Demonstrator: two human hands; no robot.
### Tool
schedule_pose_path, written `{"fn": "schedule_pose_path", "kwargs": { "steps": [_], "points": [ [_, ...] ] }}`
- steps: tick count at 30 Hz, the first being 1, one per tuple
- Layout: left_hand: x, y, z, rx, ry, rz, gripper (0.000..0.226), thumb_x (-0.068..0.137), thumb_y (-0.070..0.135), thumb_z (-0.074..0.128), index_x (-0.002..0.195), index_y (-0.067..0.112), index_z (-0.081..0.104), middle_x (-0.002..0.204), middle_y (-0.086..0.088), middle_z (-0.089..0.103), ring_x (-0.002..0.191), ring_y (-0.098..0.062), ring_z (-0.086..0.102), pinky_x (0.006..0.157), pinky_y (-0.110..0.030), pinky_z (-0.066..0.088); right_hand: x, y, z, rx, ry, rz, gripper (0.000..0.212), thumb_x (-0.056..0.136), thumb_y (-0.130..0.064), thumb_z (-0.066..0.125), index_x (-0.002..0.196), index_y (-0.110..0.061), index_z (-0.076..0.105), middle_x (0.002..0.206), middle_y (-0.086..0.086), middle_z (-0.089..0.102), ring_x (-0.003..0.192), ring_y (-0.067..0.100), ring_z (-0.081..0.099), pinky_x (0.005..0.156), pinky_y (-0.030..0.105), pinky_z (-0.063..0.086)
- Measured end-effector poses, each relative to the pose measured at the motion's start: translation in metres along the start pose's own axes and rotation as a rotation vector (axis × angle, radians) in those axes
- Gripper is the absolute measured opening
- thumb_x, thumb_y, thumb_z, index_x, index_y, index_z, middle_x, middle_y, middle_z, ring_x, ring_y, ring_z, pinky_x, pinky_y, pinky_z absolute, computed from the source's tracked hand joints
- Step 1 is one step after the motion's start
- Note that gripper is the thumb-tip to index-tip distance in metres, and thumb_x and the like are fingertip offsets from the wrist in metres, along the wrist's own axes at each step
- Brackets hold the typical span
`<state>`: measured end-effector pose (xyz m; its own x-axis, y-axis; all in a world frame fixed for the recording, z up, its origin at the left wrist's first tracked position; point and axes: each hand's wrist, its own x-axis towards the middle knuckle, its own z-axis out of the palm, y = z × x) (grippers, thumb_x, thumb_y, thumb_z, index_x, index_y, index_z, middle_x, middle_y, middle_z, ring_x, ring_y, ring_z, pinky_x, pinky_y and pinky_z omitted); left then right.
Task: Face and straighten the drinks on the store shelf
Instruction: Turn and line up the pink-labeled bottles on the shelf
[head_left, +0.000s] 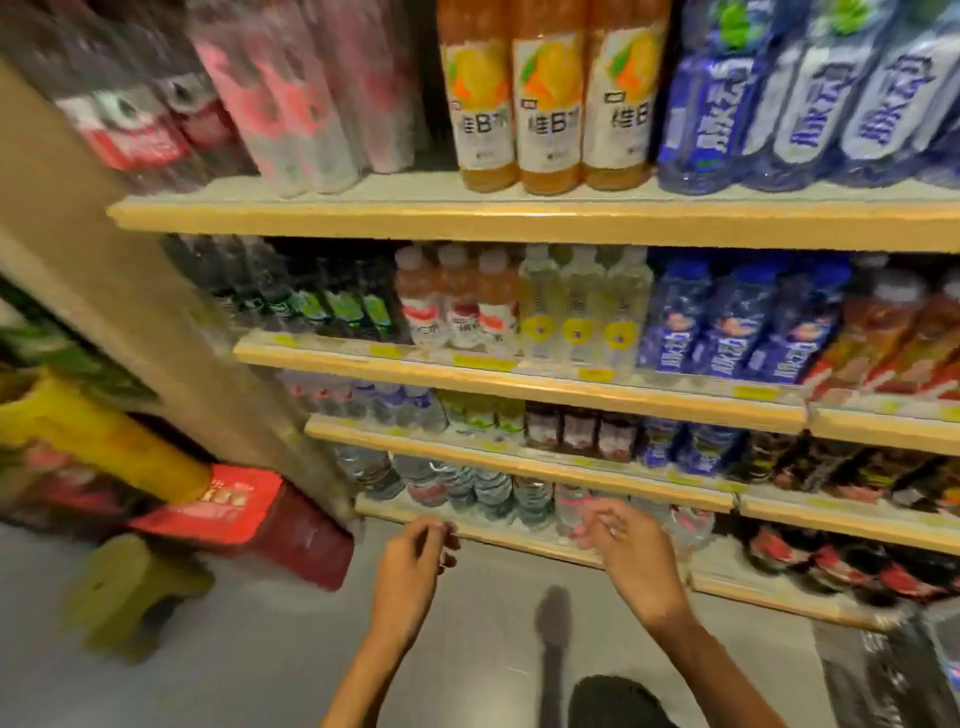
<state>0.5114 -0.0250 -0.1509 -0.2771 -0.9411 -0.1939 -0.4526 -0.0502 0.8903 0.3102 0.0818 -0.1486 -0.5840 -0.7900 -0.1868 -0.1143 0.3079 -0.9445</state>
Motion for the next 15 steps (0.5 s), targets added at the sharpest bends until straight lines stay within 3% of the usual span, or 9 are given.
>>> {"fn": "schedule_pose_path", "kwargs": {
  "steps": [3, 7, 11, 15],
  "points": [
    [0.027, 0.003, -0.041, -0.030, 0.042, 0.028, 0.026, 0.099, 0.011, 0.048, 0.083, 0.012, 0.068, 0.072, 0.000, 0.070, 0.059, -0.006, 0.061, 0.058, -0.022, 0.049, 0.018, -0.037, 0.046, 0.072, -0.076, -0.022, 0.022, 0.091, -0.001, 0.056, 0.082, -0.020, 0.065, 0.069, -0.004, 0.068, 0.067, 0.010, 0.065, 0.064, 0.019, 0.048],
    [0.069, 0.020, -0.076, -0.090, 0.071, 0.108, 0.030, 0.100, 0.011, 0.046, 0.079, 0.013, 0.068, 0.071, 0.004, 0.071, 0.058, -0.003, 0.060, 0.057, -0.014, 0.045, 0.050, -0.083, 0.090, 0.150, -0.115, -0.058, 0.016, 0.092, -0.005, 0.057, 0.084, -0.016, 0.067, 0.071, 0.003, 0.071, 0.065, 0.006, 0.067, 0.052, 0.010, 0.045],
    [0.120, 0.054, -0.112, -0.098, 0.136, 0.229, 0.028, 0.099, 0.013, 0.047, 0.082, 0.016, 0.069, 0.074, 0.006, 0.071, 0.059, 0.001, 0.059, 0.059, -0.017, 0.046, 0.093, -0.141, 0.122, 0.150, -0.117, -0.196, 0.012, 0.092, -0.012, 0.059, 0.088, -0.020, 0.067, 0.077, -0.001, 0.073, 0.075, 0.010, 0.069, 0.071, 0.018, 0.053],
    [0.169, 0.096, -0.153, -0.057, 0.209, 0.398, 0.020, 0.097, 0.019, 0.050, 0.087, 0.026, 0.067, 0.073, 0.013, 0.069, 0.064, 0.001, 0.060, 0.060, -0.014, 0.044, 0.133, -0.211, 0.143, 0.129, -0.073, -0.392, 0.012, 0.091, -0.015, 0.059, 0.090, -0.024, 0.066, 0.080, -0.006, 0.073, 0.077, 0.005, 0.068, 0.072, 0.015, 0.052]
  ]
}}
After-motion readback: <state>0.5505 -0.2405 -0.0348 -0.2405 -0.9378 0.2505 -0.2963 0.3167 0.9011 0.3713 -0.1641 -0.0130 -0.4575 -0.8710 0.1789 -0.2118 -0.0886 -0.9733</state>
